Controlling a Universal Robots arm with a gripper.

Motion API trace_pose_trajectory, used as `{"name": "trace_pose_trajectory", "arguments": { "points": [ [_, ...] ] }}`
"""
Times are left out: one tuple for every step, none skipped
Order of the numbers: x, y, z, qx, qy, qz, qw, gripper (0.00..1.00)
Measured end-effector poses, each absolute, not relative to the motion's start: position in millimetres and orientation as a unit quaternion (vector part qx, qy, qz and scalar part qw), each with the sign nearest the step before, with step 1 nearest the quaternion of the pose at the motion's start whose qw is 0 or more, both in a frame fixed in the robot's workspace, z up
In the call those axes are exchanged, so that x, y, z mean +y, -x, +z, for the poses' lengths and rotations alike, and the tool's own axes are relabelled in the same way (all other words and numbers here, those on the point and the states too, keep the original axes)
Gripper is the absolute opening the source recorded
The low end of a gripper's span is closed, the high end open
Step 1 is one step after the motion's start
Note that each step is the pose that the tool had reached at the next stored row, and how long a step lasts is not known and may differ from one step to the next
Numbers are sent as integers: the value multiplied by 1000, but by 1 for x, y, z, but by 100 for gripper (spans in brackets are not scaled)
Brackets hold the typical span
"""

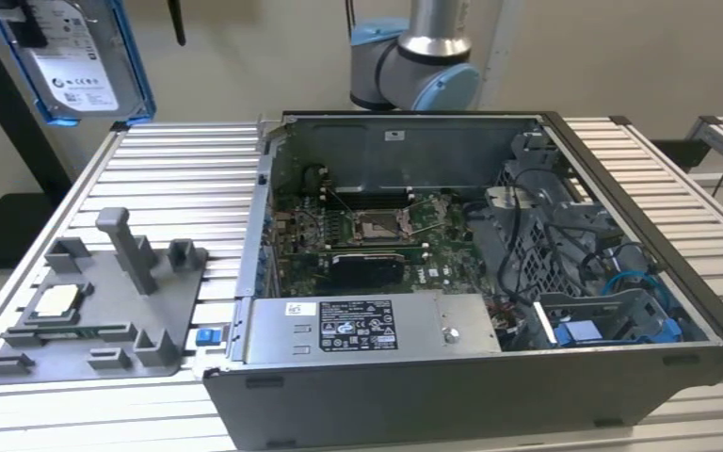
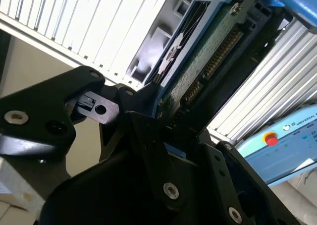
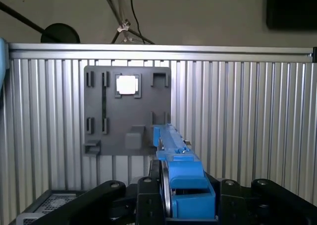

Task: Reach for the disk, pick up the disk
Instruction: 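Pick up the disk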

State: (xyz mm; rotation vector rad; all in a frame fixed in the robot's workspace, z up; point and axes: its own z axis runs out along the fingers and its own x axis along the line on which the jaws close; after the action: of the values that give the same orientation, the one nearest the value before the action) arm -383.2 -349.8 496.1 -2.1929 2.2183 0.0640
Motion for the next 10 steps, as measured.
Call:
{"name": "trace_pose_trajectory", "arguments": {
  "points": [
    [-350, 380, 496, 711, 703, 21, 11, 0],
    [-350, 376, 496, 711, 703, 21, 11, 0],
    [-350, 373, 496, 711, 703, 21, 10, 0],
    [-350, 370, 496, 711, 703, 21, 10, 0],
    [-350, 367, 496, 711, 703, 21, 10, 0],
    [-350, 364, 496, 711, 703, 21, 10, 0],
    [-350, 361, 496, 711, 703, 21, 10, 0],
    [-350, 357, 496, 711, 703, 21, 10, 0],
    [-350, 354, 496, 711, 703, 21, 10, 0],
    [-350, 351, 496, 711, 703, 21, 10, 0]
  ]
}}
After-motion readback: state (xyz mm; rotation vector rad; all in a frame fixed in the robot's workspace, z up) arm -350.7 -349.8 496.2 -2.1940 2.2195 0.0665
